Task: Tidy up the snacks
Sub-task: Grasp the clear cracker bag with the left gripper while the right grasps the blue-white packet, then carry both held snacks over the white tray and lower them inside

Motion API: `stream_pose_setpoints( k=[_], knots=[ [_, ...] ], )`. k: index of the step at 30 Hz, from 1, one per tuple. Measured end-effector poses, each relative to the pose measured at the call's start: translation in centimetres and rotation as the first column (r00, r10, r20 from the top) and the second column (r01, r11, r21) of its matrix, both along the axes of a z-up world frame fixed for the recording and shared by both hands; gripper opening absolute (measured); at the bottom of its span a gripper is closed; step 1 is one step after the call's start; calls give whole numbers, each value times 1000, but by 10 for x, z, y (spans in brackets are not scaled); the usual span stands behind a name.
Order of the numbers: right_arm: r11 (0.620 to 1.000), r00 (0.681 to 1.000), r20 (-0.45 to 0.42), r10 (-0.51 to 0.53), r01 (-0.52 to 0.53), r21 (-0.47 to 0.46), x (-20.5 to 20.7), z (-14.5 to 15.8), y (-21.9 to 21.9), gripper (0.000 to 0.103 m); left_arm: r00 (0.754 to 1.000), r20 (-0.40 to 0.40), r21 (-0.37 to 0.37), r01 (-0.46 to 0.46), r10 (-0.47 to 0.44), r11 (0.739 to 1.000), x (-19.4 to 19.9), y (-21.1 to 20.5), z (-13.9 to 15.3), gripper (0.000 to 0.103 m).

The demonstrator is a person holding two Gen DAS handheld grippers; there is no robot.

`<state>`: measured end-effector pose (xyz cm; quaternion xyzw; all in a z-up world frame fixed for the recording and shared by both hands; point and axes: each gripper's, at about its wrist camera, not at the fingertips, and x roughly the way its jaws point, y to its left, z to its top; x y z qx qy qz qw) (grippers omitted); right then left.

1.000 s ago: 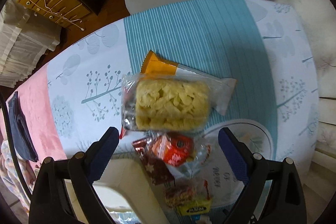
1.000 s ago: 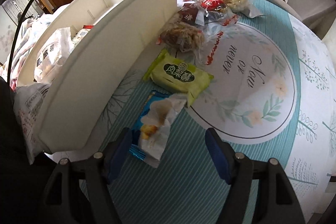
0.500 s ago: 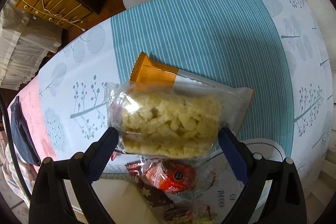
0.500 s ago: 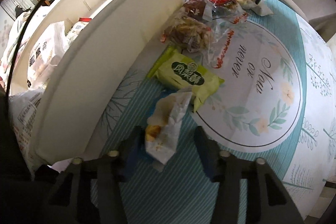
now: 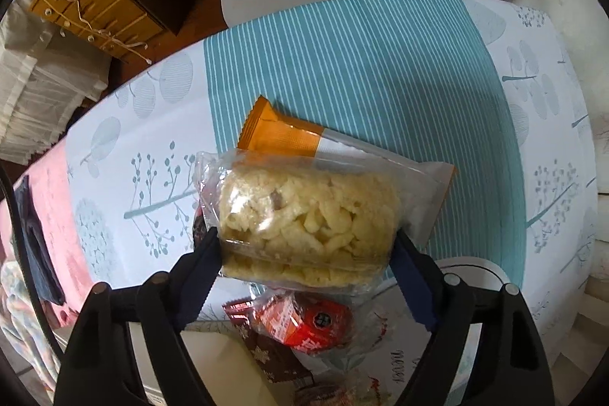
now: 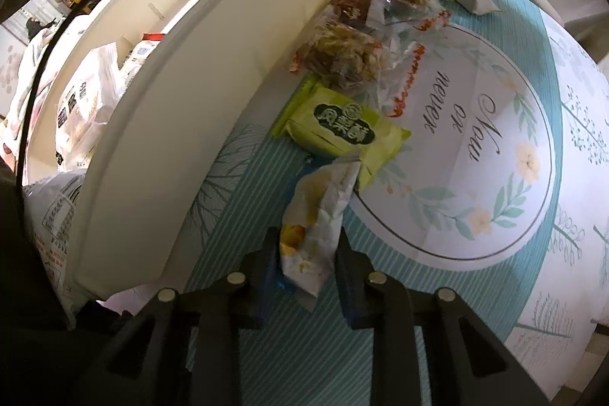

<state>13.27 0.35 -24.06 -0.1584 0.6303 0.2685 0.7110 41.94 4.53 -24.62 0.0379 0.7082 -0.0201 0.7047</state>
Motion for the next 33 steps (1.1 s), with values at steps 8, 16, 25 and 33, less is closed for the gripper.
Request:
stream_pose_setpoints(
  k=[8, 16, 25, 33],
  knots=[
    [992, 991, -50, -123, 122, -19, 14, -2, -21, 26, 999, 36, -65, -4, 7, 998, -10, 4, 39, 82],
    [965, 960, -105, -259, 253, -66, 22, 0, -36, 25, 994, 104, -142, 27, -13, 990, -49, 1, 103, 82],
    [898, 886, -148, -440, 427, -108, 8, 4, -81, 25, 990, 137, -196, 35, -8, 980, -129, 25, 161, 82],
    [822, 818, -84, -569, 564, -81, -10, 37, -100, 25, 988, 149, -217, -13, 46, 976, -204, 74, 193, 82]
  ],
)
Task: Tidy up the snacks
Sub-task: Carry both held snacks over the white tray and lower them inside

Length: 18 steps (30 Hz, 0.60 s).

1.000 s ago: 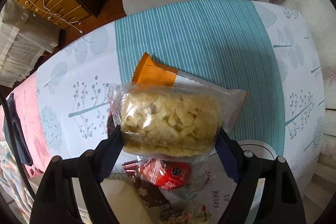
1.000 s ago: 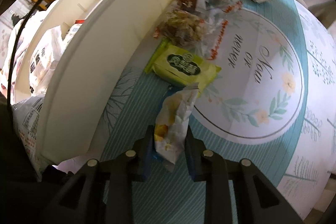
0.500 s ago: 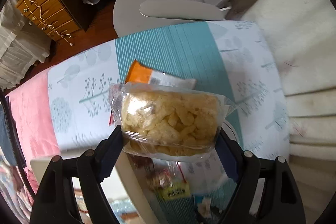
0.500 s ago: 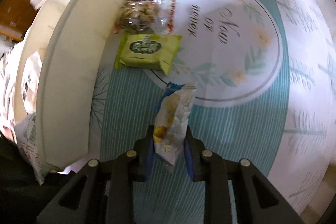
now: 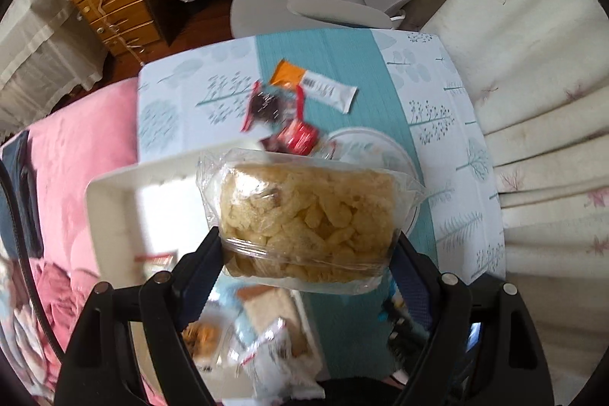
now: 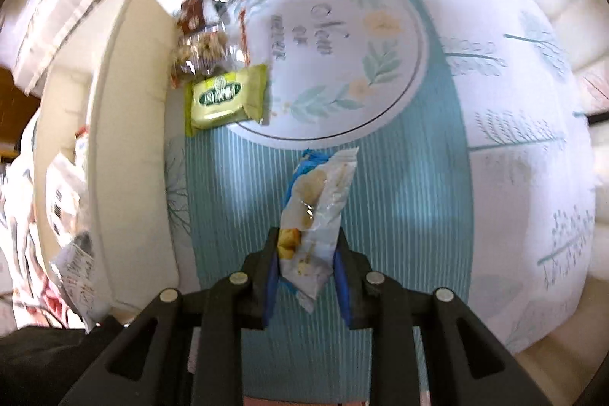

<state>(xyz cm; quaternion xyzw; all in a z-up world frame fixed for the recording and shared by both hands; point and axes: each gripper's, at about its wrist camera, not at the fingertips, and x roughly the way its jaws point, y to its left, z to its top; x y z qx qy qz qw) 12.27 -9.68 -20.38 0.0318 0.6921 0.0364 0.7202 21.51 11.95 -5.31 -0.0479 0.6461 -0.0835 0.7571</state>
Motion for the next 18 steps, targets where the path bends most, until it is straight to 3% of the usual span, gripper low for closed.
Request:
stream_pose_setpoints(
  k=[6, 18],
  knots=[
    [998, 994, 94, -57, 57, 3, -26, 40, 1, 25, 1000, 24, -39, -18, 19, 999, -48, 34, 13, 82],
    [998, 954, 297, -27, 42, -44, -70, 85, 73, 25, 996, 26, -111, -80, 84, 991, -131, 96, -3, 83]
  ],
)
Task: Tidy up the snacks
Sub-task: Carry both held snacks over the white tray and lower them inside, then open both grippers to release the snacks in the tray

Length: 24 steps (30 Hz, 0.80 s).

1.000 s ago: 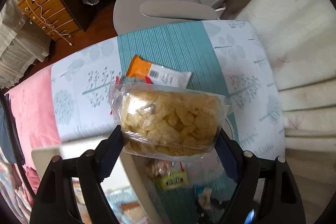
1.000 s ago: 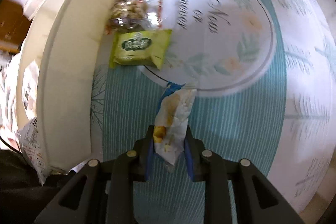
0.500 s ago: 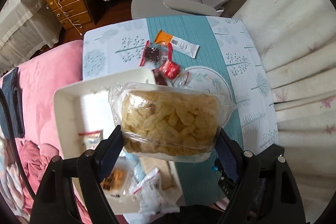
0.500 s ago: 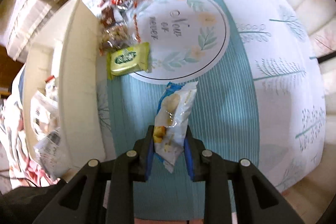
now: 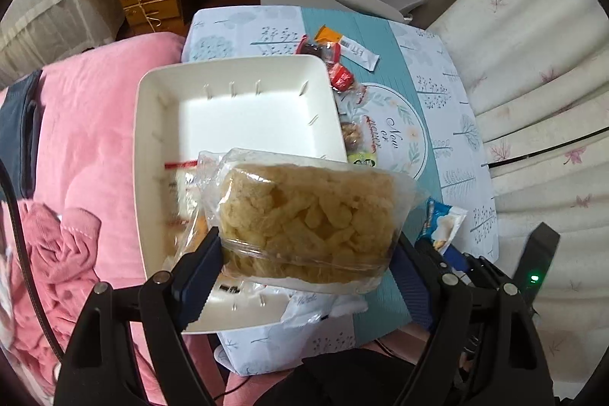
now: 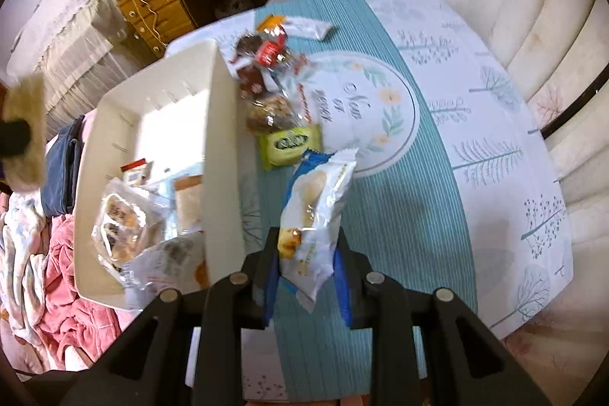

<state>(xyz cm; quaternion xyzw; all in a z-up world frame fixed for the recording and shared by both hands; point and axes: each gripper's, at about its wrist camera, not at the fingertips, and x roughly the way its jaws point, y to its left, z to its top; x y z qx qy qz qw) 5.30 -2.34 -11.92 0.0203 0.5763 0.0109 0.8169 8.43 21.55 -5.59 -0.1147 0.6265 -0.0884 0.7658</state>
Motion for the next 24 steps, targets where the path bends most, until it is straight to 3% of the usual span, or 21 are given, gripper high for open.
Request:
stream_pose_setpoints(
  k=[8, 19, 20, 24],
  knots=[
    [994, 987, 127, 99, -104, 27, -32, 18, 36, 26, 999, 33, -61, -4, 6, 998, -34, 22, -18, 83],
    [969, 954, 196, 229, -242, 44, -56, 26, 73, 28, 999, 33, -80, -17, 19, 997, -43, 24, -27, 88],
    [968, 951, 197, 238, -249, 31, -57, 26, 75, 30, 999, 32, -89, -21, 23, 996, -43, 25, -27, 93],
    [961, 938, 220, 267, -277, 15, -60, 30, 78, 61, 999, 36, -69, -30, 33, 997, -43, 24, -26, 97]
  ],
)
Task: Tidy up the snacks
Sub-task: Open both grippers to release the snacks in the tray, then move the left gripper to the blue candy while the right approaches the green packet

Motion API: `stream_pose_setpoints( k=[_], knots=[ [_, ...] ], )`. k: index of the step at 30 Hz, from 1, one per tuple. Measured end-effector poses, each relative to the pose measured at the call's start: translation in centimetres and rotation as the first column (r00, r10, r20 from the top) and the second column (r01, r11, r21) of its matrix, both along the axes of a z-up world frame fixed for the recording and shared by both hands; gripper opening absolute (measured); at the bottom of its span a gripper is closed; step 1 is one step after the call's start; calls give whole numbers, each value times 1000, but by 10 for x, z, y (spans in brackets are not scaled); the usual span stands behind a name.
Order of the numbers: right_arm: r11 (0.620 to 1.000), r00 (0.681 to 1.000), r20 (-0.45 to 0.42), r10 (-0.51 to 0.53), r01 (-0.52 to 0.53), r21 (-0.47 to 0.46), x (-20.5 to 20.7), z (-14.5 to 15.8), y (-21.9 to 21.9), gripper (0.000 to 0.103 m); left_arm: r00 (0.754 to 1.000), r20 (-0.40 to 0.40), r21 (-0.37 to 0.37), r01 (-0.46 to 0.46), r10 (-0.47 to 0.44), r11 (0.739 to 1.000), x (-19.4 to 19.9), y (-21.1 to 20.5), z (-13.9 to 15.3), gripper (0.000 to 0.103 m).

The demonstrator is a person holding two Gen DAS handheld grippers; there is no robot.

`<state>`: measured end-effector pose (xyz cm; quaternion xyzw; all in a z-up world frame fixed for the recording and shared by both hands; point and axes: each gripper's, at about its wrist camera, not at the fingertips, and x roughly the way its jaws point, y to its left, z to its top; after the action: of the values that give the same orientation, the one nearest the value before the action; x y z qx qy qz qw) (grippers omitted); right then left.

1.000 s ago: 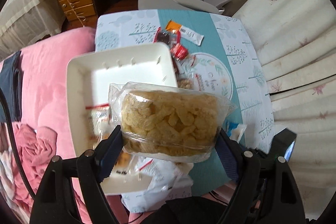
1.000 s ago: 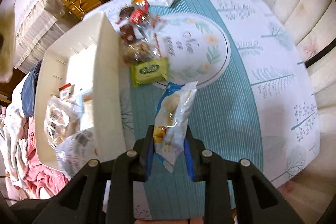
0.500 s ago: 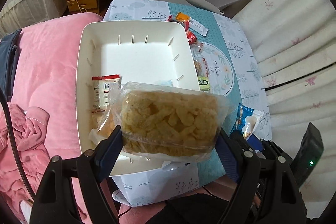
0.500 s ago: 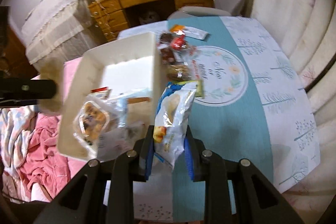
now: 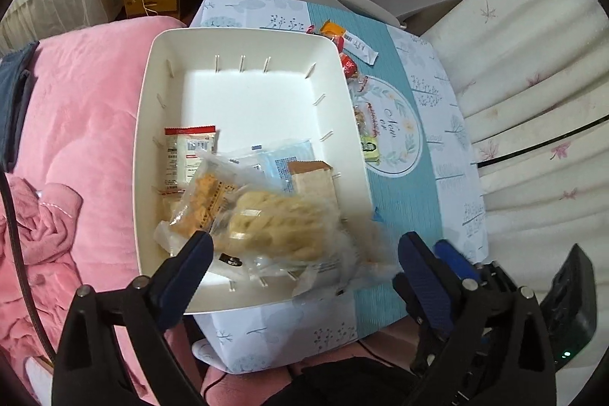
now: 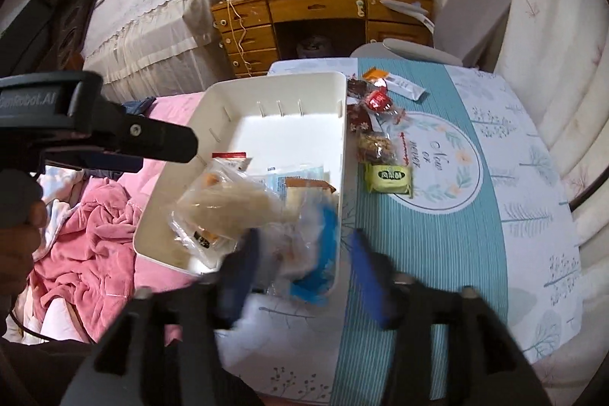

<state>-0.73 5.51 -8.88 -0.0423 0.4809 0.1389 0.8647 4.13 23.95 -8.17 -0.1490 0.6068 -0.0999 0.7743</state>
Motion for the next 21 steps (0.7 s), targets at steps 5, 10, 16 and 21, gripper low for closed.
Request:
stream_pose_setpoints(
  k=[5, 10, 16, 21],
  knots=[
    [1000, 1000, 7, 6, -6, 4, 4, 3, -6, 62, 1000, 15, 27, -22, 22, 999, -1, -3, 3, 97],
    [1000, 1000, 9, -2, 1, 29, 16, 5, -28, 62, 997, 57, 48, -61, 59, 997, -4, -15, 12, 97],
    [998, 999, 12, 33, -34, 52, 39, 8, -70, 62, 984, 68, 56, -168, 164, 984, -6, -51, 11, 97],
    [993, 995, -23, 97, -96, 72, 58, 8, -112, 62, 960, 78, 67, -275, 270, 959, -6, -91, 13, 97]
  ],
)
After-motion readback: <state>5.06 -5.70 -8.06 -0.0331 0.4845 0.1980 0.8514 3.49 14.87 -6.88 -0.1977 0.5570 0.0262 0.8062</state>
